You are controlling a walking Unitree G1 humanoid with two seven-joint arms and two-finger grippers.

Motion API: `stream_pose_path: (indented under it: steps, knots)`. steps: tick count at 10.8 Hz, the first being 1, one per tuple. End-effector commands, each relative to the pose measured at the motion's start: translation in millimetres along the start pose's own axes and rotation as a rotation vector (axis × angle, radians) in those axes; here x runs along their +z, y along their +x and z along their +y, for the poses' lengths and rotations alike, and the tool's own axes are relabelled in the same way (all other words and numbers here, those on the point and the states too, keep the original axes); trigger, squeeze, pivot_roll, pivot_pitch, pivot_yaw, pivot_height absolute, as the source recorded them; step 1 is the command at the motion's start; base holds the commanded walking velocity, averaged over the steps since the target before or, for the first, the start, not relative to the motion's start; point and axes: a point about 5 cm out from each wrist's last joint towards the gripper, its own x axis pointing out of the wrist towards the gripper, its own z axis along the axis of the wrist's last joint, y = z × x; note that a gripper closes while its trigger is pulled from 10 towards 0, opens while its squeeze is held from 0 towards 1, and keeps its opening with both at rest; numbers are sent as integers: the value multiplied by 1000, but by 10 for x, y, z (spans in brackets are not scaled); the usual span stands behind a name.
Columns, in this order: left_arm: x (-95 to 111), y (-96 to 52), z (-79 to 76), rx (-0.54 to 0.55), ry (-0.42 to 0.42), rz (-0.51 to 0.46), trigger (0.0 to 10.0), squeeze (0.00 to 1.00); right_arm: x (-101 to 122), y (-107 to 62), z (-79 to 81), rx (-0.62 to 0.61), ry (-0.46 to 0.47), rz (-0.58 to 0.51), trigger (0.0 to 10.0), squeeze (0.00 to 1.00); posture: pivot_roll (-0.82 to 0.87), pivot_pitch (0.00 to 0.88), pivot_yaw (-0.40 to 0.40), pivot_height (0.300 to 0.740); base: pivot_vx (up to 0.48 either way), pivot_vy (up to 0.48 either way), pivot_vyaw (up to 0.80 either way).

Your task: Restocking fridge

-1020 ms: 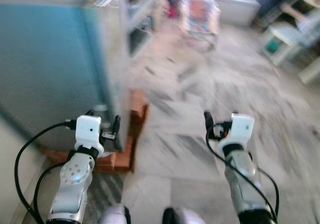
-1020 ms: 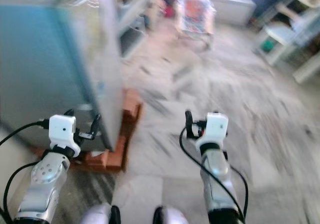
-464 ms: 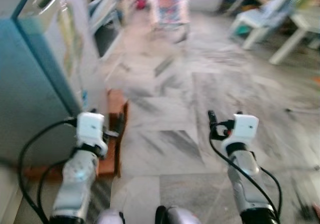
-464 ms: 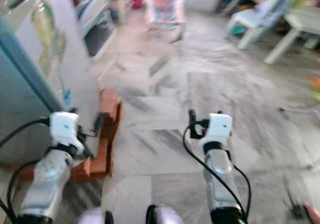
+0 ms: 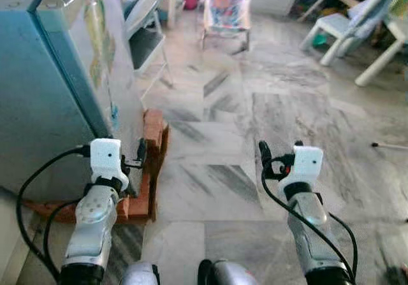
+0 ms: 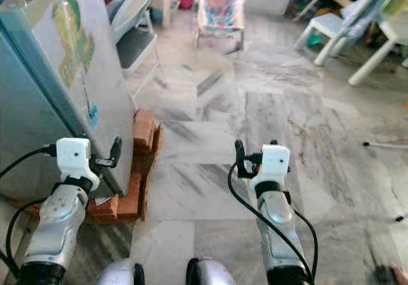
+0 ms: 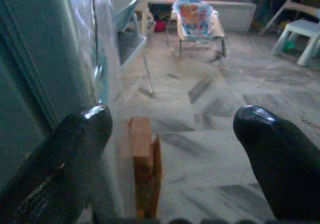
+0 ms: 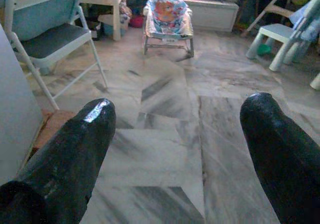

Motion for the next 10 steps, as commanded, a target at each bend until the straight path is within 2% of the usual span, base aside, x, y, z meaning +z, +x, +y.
stream_pose_path:
  steps: [1, 3, 4, 6, 10]
  knots:
    - [-75, 10, 15, 13, -11, 39, 10000, 0, 16, -6, -16, -1, -11, 3, 10000, 0, 94, 121, -96, 740, 0, 0, 0]
    - [-37, 137, 117, 92, 30, 44, 10000, 0, 14, 0, -21, 1, -11, 7, 10000, 0, 93, 120, -95, 740, 0, 0, 0]
    - [-13, 219, 193, 135, 63, 42, 10000, 0, -30, -34, -27, 12, -14, 31, 10000, 0, 92, 120, -98, 740, 0, 0, 0]
    - [84, 373, 278, 166, 58, 16, 10000, 0, -153, -166, -29, 68, -35, 94, 10000, 0, 84, 122, -102, 740, 0, 0, 0]
    - [230, 605, 200, 146, 51, -33, 10000, 0, -142, -172, -51, 57, -37, 99, 10000, 0, 68, 111, -93, 740, 0, 0, 0]
